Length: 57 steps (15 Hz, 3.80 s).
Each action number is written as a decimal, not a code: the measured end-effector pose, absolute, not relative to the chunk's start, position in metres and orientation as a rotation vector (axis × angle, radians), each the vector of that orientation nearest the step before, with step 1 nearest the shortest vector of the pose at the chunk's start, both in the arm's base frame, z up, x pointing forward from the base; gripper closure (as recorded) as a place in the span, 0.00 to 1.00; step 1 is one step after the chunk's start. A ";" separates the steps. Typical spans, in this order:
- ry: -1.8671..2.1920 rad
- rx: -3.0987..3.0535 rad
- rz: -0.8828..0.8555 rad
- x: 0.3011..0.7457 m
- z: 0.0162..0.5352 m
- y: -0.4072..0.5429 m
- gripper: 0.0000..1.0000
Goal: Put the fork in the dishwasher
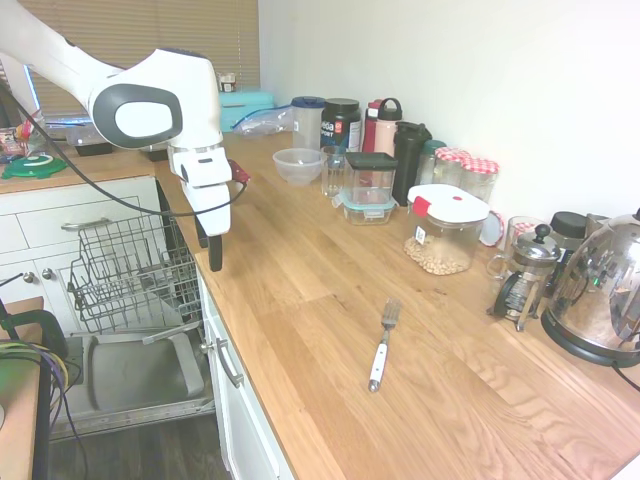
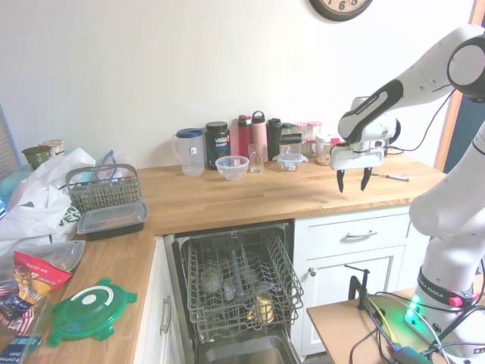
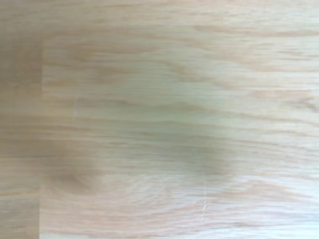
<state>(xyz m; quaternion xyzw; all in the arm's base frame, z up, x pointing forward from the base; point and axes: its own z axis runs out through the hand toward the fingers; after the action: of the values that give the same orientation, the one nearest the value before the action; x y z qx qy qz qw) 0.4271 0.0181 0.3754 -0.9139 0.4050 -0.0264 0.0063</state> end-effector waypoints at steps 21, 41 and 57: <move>1.056 -3.000 -0.006 0.528 0.433 -0.253 0.00; 0.505 -3.218 -0.026 0.599 0.342 -0.290 1.00; 0.483 -3.182 -0.017 0.602 0.342 -0.294 1.00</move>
<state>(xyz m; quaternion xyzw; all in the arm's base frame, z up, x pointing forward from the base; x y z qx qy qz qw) 0.6023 -0.2938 0.3423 -0.9879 0.1499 -0.0052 -0.0384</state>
